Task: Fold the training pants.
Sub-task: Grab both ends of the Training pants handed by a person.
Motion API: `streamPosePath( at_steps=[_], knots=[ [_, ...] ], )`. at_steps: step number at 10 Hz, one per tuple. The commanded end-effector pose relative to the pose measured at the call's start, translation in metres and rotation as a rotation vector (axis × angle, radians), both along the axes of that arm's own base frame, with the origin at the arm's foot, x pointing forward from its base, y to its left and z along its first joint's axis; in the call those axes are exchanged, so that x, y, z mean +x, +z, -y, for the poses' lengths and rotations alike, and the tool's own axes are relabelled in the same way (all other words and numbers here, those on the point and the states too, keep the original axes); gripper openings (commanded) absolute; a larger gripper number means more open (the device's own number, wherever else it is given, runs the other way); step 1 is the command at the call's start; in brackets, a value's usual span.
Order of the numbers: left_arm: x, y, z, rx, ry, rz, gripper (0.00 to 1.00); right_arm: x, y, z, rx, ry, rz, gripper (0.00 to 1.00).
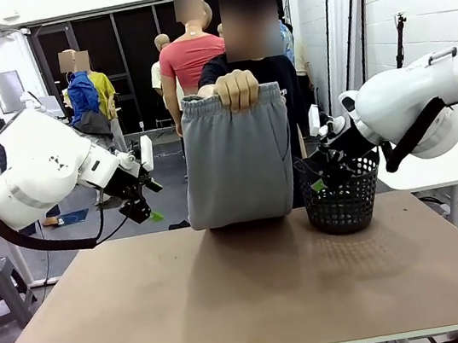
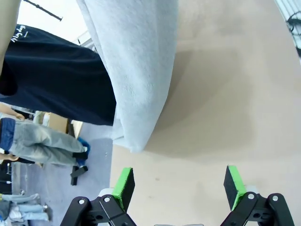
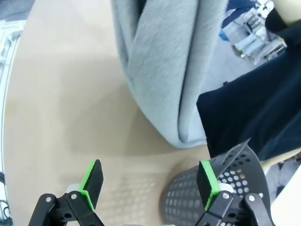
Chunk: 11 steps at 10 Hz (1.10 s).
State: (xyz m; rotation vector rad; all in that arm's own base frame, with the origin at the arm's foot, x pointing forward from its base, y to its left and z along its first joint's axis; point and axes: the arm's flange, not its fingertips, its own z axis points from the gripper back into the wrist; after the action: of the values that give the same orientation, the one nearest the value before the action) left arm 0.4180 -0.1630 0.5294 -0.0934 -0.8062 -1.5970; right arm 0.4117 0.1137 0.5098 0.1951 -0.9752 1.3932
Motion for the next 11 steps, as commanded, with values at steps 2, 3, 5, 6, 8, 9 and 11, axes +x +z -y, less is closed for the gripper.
streamPosePath(
  at_steps=[2, 3, 5, 6, 8, 9, 11],
  knots=[
    [0.014, 0.003, 0.006, -0.114, -0.008, -0.076, 1.0, 0.019, -0.006, 0.002, 0.117, 0.027, 0.052, 1.0],
    [0.014, 0.003, 0.009, -0.164, 0.016, -0.092, 1.0, 0.02, -0.006, 0.004, 0.144, 0.029, 0.065, 1.0],
    [0.018, 0.002, 0.009, -0.236, -0.055, -0.135, 1.0, 0.028, -0.008, 0.002, 0.23, 0.087, 0.037, 1.0],
    [0.016, 0.002, 0.009, -0.305, -0.126, -0.152, 1.0, 0.03, -0.008, 0.004, 0.275, 0.128, -0.001, 1.0],
    [0.016, 0.002, 0.006, -0.377, -0.16, -0.125, 1.0, 0.035, -0.009, 0.004, 0.3, 0.134, -0.017, 1.0],
    [0.015, 0.002, 0.005, -0.415, -0.189, -0.142, 1.0, 0.034, -0.008, 0.002, 0.293, 0.11, -0.024, 1.0],
    [0.006, 0.01, 0.012, -0.343, -0.127, -0.128, 1.0, 0.022, -0.001, 0.008, 0.3, 0.115, -0.025, 1.0]
  ],
)
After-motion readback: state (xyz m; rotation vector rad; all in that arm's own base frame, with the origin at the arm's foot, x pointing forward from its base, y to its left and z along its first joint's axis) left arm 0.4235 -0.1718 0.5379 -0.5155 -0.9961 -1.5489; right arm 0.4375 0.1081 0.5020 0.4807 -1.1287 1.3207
